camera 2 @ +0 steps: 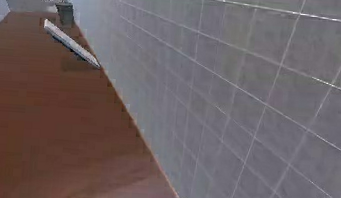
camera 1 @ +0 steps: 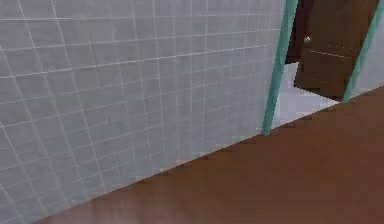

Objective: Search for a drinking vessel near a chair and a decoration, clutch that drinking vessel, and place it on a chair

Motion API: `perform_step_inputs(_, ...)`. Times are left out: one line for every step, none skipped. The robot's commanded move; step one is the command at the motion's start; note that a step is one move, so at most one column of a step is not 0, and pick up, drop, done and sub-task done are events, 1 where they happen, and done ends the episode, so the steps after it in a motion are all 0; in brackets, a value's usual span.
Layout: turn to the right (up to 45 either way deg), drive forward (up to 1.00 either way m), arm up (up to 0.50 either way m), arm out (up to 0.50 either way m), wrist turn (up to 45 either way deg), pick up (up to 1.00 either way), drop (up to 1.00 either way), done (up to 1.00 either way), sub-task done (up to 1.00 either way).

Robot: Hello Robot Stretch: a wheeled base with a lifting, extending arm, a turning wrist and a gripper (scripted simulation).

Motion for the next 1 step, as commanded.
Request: perform_step_inputs(36.0,0.0,0.0,0.0,0.0,0.0,0.0,0.0,0.0)
